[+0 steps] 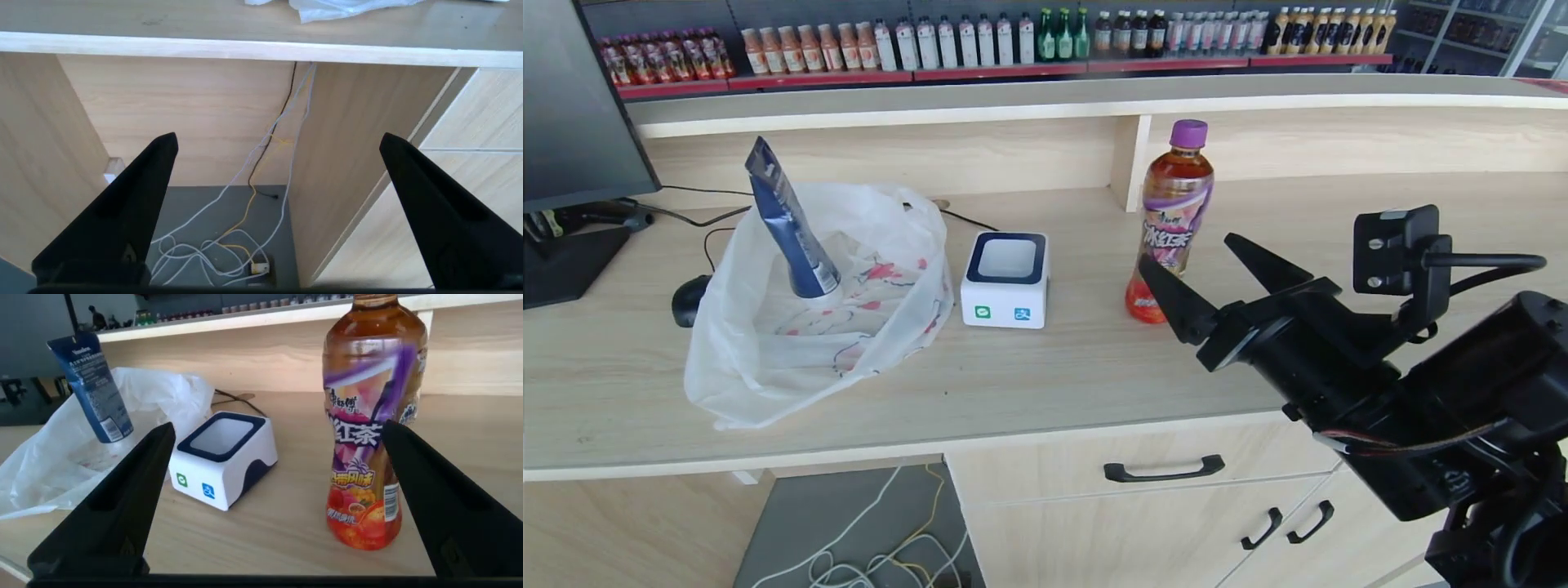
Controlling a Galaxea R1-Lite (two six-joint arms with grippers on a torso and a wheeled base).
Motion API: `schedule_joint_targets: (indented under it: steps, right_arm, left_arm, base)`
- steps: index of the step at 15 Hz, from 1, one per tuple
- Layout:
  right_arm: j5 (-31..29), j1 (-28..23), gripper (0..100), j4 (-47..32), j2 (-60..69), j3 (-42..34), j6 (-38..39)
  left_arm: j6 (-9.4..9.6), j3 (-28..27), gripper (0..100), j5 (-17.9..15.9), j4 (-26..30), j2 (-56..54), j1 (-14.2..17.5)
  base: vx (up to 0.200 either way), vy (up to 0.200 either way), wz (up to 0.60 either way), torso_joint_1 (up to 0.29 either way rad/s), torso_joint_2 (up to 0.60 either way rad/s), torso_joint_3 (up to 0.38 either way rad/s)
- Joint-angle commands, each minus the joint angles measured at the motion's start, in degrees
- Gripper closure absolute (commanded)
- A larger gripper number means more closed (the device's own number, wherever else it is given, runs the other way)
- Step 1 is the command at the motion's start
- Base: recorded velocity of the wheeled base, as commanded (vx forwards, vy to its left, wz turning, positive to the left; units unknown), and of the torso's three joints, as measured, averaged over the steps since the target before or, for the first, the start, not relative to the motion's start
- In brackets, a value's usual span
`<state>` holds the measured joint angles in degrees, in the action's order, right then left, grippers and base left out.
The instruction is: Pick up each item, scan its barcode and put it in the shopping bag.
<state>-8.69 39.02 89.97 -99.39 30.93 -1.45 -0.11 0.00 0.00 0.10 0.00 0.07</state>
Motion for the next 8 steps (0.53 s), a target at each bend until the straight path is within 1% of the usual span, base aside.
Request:
schedule_joint_targets:
  steps: [1,6,8]
  right_arm:
    - [-0.01,0.18,0,0.03,-0.19,-0.25,-0.04]
    - [-0.1,0.88,0,0.03,-0.1,-0.96,-0.22]
    - [-2.21,2.64,0,0.03,0.86,-4.65,-0.57]
  left_arm:
    - [0.02,0.0,0,0.0,-0.01,0.0,0.01]
    - [0.11,0.0,0,0.0,-0.01,0.0,0.01]
    - [0.11,0.0,0,0.0,-0.01,0.0,0.01]
  base:
    - [0.0,-0.2,0.0,-0.002,0.0,0.002]
    - [0.0,0.0,0.0,0.0,0.0,0.0]
    - [0.0,0.0,0.0,0.0,0.0,0.0]
